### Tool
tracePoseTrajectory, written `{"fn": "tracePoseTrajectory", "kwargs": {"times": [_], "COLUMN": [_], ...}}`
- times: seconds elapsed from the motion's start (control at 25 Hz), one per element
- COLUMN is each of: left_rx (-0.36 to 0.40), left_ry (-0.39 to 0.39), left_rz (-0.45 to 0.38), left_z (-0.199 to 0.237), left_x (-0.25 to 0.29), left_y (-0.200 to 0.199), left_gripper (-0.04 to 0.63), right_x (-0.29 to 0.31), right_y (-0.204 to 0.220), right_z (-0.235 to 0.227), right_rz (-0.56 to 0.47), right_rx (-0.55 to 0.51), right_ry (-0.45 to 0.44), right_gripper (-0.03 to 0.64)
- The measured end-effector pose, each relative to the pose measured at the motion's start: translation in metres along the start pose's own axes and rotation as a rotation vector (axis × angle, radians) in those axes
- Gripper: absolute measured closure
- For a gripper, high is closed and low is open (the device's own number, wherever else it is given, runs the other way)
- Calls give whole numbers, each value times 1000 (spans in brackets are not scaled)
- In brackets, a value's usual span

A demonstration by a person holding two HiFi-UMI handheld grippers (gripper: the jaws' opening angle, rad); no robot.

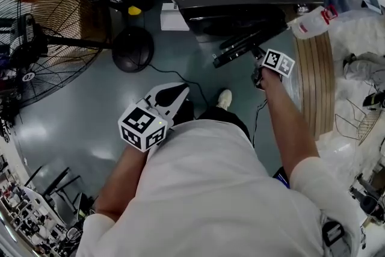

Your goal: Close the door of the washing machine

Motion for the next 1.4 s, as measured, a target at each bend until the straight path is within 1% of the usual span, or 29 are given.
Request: {"fn": "tracePoseTrajectory", "kwargs": {"times": [0.52, 0.84, 1.08, 1.4], "left_rx": [-29, -33, -37, -37], "left_ry": [-41, -73, -87, -90], "left_rz": [-8, -4, 0, 14], "left_z": [12, 18, 21, 28], "left_x": [11, 17, 24, 31], "left_y": [-3, -5, -9, -11], "left_gripper": [577, 577, 577, 577], "right_x": [37, 60, 75, 81], "right_y": [-15, -28, -38, -37], "right_z": [20, 29, 36, 40], "right_rz": [6, 16, 7, -14], "right_rx": [18, -1, 1, 50], "right_ry": [-51, -91, -101, -106], "right_gripper": [520, 528, 535, 535]}}
Point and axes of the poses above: the fingertips, and each gripper's own axes: x forward along the fingers, z to its left, y out of its underside, the point moved 5 cm from there along -x, backward along the fingers, and after that the axes turned 13 degrees about -z, right-handed, at the moved point
